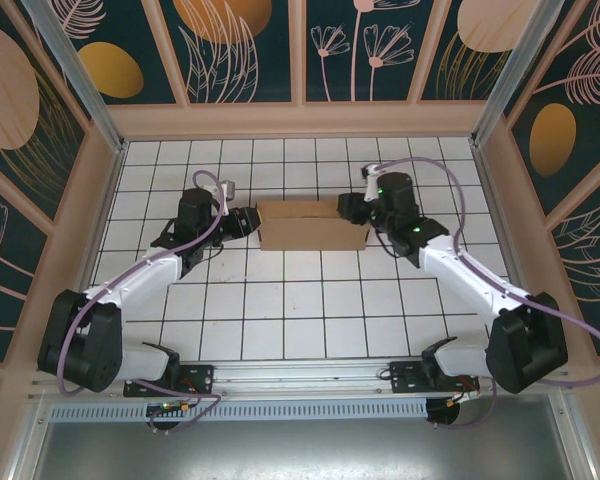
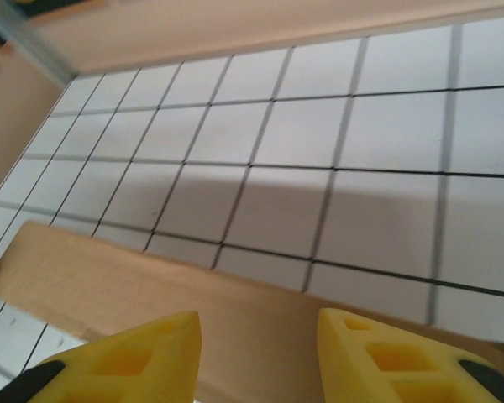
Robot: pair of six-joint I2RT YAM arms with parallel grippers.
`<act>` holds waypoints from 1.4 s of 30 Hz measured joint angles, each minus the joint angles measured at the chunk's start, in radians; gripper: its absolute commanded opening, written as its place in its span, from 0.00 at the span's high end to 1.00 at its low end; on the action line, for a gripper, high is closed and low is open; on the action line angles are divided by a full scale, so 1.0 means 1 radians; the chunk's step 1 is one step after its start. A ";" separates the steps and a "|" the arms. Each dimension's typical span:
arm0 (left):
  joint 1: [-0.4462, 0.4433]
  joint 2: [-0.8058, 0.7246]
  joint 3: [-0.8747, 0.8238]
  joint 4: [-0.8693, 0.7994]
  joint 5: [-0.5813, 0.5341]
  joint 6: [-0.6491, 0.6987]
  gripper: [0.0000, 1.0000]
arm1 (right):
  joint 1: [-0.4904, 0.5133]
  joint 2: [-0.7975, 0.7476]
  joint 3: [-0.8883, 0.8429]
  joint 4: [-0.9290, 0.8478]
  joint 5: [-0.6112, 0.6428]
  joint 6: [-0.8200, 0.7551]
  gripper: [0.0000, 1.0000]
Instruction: Fold the paper box
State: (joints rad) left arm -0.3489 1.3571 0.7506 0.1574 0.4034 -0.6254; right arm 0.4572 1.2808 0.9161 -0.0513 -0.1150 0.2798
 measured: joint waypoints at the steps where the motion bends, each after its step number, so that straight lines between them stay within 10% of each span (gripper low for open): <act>1: 0.000 0.008 0.006 0.000 0.000 0.000 0.69 | -0.028 -0.009 0.000 -0.009 -0.005 0.001 0.58; 27: -0.005 -0.022 -0.038 0.043 0.010 0.000 0.80 | -0.152 -0.132 -0.326 0.267 -0.098 0.144 0.81; 34: -0.015 -0.211 -0.217 0.017 0.015 -0.058 0.78 | -0.064 -0.348 -0.483 0.229 -0.088 0.180 0.75; 42: -0.053 -0.385 -0.363 -0.130 -0.006 -0.124 0.54 | 0.031 -0.486 -0.582 0.156 -0.069 0.243 0.58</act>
State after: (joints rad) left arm -0.4015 0.9718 0.3874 0.0277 0.3977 -0.7498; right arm 0.4881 0.7948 0.3344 0.1043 -0.1841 0.5228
